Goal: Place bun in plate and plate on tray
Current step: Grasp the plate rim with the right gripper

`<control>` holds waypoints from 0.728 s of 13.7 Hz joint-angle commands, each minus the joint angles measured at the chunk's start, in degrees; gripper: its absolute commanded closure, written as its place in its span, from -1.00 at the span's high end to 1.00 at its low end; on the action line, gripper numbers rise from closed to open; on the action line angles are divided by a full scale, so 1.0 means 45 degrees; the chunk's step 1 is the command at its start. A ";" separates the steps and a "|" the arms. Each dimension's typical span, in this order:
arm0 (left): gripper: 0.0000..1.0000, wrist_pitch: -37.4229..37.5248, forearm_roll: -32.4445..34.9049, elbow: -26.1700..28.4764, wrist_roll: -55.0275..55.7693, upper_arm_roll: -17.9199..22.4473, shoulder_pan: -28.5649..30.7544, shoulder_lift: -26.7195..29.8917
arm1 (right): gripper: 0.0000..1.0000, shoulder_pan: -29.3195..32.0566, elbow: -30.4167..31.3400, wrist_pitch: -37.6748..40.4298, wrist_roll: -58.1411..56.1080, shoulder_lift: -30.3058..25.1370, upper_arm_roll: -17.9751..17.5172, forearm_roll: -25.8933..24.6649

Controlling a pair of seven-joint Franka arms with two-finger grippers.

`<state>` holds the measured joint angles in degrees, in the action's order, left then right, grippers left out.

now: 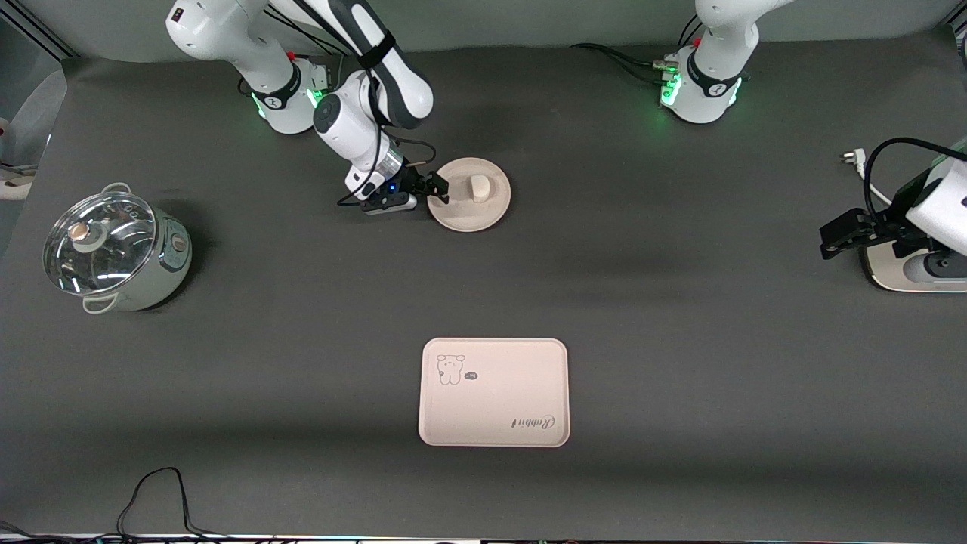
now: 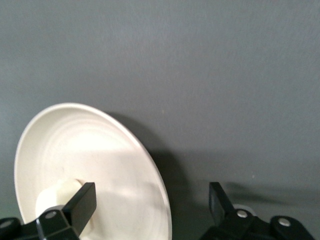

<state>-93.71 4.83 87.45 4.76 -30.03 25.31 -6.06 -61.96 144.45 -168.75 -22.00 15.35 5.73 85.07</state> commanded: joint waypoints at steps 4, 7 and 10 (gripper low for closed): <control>1.00 0.0200 -0.0115 0.0449 -0.0256 0.0149 0.0060 0.0585 | 0.67 -0.0390 -0.0265 -0.0391 -0.3483 0.0534 0.0113 0.3491; 1.00 0.0200 -0.0096 0.0449 -0.0256 0.0169 0.0060 0.0584 | 0.07 -0.0390 -0.0284 -0.0391 -0.4387 0.0671 0.0113 0.4376; 1.00 0.0219 -0.0115 0.0468 -0.0256 0.0169 0.0060 0.0584 | -0.33 -0.0390 -0.0285 -0.0391 -0.4368 0.0671 0.0113 0.4396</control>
<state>-92.98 4.83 87.60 4.75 -29.74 25.31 -5.83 -62.94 144.39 -169.87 -39.32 17.05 5.82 102.49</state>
